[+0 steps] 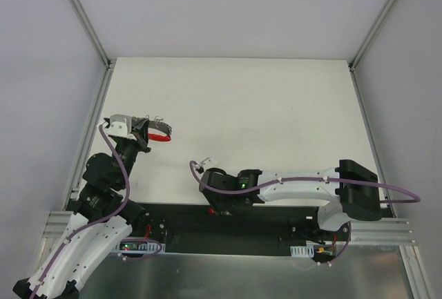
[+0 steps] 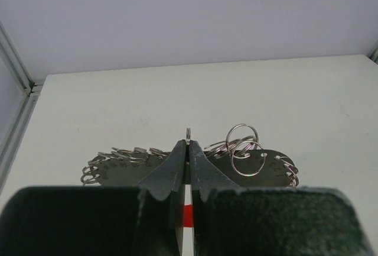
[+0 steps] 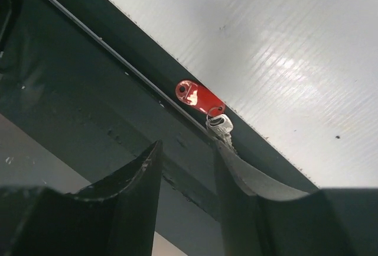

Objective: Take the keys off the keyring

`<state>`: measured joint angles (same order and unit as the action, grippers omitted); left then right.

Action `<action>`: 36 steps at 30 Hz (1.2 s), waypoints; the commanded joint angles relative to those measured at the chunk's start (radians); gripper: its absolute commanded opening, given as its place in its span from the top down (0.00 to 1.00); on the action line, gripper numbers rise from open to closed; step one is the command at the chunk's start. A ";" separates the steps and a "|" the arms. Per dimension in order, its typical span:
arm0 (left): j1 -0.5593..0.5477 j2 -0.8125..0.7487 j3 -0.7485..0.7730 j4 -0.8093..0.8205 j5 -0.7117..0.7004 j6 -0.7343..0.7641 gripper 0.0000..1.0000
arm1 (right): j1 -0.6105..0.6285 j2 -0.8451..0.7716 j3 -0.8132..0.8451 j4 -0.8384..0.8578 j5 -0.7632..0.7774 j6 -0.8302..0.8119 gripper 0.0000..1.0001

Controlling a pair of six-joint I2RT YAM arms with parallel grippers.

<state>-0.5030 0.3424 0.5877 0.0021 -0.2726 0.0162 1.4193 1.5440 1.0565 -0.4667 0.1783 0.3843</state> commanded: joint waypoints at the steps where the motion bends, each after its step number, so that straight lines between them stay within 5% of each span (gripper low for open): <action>1: 0.001 -0.031 -0.009 0.058 -0.082 0.008 1.00 | 0.027 0.059 0.040 -0.050 0.009 0.117 0.58; 36: -0.005 -0.043 -0.017 0.068 -0.016 -0.002 1.00 | -0.011 0.307 0.069 -0.067 0.041 0.335 0.75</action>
<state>-0.5037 0.3111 0.5732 0.0021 -0.3065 0.0154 1.4014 1.8202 1.0927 -0.4866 0.1940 0.6807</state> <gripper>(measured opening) 0.008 0.284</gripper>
